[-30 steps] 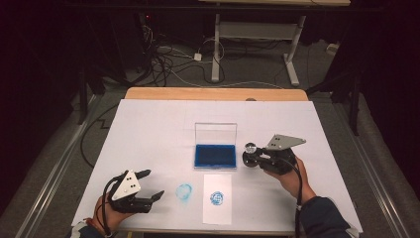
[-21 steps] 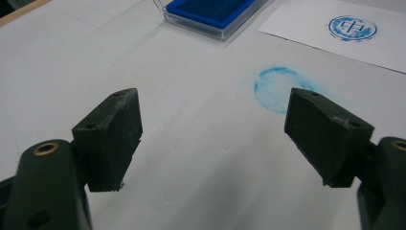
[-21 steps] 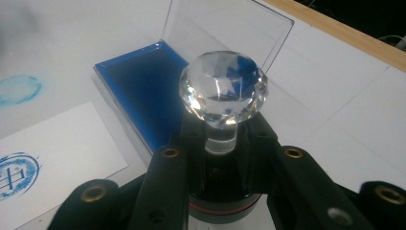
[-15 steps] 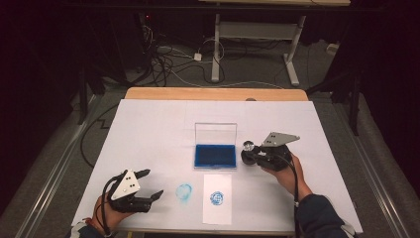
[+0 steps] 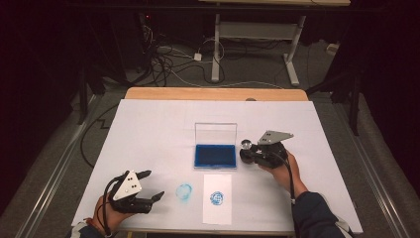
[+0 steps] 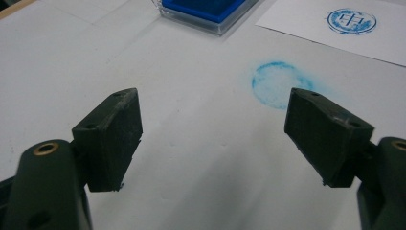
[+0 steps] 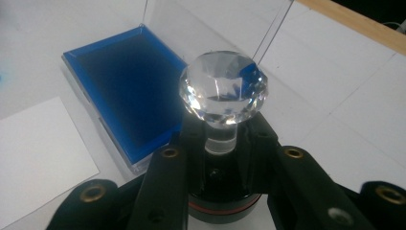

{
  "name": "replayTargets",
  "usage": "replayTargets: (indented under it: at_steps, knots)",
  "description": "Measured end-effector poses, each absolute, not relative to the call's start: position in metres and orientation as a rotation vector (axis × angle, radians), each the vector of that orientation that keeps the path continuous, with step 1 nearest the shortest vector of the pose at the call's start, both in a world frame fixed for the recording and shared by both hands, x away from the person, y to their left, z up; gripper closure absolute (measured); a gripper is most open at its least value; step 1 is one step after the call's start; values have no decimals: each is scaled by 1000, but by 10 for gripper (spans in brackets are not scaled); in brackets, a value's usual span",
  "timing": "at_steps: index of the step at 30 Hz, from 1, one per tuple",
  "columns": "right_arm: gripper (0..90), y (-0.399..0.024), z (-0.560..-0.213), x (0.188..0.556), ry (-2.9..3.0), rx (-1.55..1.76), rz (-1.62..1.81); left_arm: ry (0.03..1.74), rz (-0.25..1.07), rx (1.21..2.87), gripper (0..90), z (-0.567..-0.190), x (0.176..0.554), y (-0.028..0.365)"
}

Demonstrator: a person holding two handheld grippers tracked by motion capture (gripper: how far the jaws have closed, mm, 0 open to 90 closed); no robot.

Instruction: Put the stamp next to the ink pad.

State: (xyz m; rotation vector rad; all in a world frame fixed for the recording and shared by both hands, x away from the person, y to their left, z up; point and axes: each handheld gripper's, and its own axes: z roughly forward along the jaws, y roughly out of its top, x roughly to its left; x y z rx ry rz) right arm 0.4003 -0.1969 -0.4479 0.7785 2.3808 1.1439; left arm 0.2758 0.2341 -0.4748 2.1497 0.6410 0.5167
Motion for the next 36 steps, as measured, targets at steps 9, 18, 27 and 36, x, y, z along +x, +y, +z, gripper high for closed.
replayTargets:
  at_steps: [9, 18, 27, 36]
  knots:
    - [744, -194, -453, 404, 2400, 794, 1119, 645, 520, 2161, 201, -476, 273, 235]
    - [678, -194, -457, 405, 2428, 808, 1101, 645, 519, 2163, 202, -476, 273, 235]
    - [502, -195, -456, 401, 2453, 809, 1081, 639, 522, 2167, 201, -475, 273, 233]
    - [319, -196, -452, 399, 2407, 812, 1095, 634, 520, 2168, 201, -475, 274, 232]
